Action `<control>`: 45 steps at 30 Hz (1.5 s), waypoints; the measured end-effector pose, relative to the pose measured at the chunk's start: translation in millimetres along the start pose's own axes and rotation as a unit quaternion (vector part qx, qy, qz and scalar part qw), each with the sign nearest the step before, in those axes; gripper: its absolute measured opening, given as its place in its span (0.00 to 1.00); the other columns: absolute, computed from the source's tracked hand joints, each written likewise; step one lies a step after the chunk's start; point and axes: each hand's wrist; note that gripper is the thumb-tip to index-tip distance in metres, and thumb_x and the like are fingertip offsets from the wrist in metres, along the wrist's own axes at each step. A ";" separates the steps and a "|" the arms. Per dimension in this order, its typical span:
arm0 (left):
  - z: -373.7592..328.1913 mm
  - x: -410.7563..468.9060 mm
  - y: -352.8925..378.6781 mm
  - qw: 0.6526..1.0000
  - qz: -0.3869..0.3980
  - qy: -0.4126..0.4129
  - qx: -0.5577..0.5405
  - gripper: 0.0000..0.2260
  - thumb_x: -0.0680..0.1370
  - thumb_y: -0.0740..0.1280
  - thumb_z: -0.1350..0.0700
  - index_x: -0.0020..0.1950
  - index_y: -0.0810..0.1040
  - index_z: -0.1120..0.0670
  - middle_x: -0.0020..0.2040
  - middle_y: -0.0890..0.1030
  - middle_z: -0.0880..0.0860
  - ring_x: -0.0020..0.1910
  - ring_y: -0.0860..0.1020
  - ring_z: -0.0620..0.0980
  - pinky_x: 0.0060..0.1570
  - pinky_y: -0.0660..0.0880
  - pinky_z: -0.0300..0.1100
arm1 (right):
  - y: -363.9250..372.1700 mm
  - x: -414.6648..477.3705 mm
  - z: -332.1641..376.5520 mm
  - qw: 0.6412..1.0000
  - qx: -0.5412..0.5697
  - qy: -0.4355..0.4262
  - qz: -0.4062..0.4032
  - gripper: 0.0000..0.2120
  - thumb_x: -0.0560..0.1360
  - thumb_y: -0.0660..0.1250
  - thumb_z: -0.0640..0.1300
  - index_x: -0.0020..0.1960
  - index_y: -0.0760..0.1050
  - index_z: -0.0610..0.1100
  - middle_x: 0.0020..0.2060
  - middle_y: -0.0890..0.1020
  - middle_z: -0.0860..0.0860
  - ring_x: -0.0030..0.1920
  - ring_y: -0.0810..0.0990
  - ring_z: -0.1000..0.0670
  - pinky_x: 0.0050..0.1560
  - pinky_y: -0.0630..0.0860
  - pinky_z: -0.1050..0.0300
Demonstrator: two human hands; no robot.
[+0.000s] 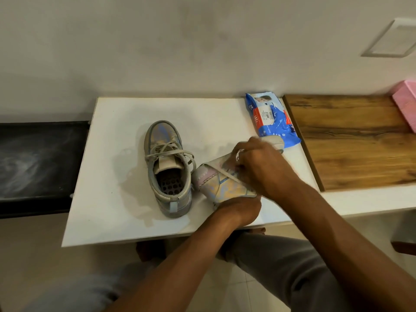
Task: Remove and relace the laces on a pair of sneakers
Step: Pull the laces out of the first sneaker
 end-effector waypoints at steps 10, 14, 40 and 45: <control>0.7 1.8 0.7 1.000 -0.003 -0.017 -0.007 0.21 0.85 0.49 0.52 0.75 0.65 0.59 0.74 0.67 0.58 0.72 0.65 0.58 0.69 0.61 0.49 | 8.0 -6.2 4.9 1.000 0.002 -0.008 0.016 0.11 0.68 0.72 0.36 0.49 0.85 0.45 0.48 0.83 0.51 0.46 0.77 0.47 0.42 0.77 0.46; -0.8 -2.4 -3.6 0.999 -0.005 -0.011 0.037 0.22 0.85 0.48 0.52 0.72 0.67 0.62 0.71 0.70 0.63 0.69 0.68 0.62 0.67 0.64 0.52 | 3.5 -7.7 4.7 1.000 -0.024 0.003 0.019 0.10 0.70 0.70 0.37 0.50 0.85 0.46 0.47 0.83 0.50 0.46 0.77 0.46 0.42 0.77 0.47; -7.5 -4.8 -3.8 0.983 -0.077 -0.096 -0.138 0.19 0.84 0.45 0.44 0.35 0.58 0.48 0.73 0.68 0.60 0.72 0.66 0.60 0.73 0.55 0.54 | 9.6 -36.8 -34.8 0.963 0.040 0.208 -0.166 0.08 0.76 0.71 0.42 0.55 0.83 0.45 0.49 0.84 0.49 0.51 0.79 0.50 0.48 0.75 0.59; -14.2 -20.4 -3.9 0.835 -0.050 -0.082 -0.541 0.23 0.82 0.55 0.41 0.64 0.71 0.59 0.65 0.72 0.60 0.75 0.61 0.57 0.66 0.34 0.31 | 3.1 -39.3 -52.2 0.937 0.004 0.289 -0.196 0.10 0.76 0.71 0.44 0.56 0.82 0.45 0.51 0.84 0.47 0.54 0.77 0.48 0.45 0.75 0.56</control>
Point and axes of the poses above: each hand's wrist, its own x-axis towards the middle knuckle, its own y-axis out of the palm, z = x × y
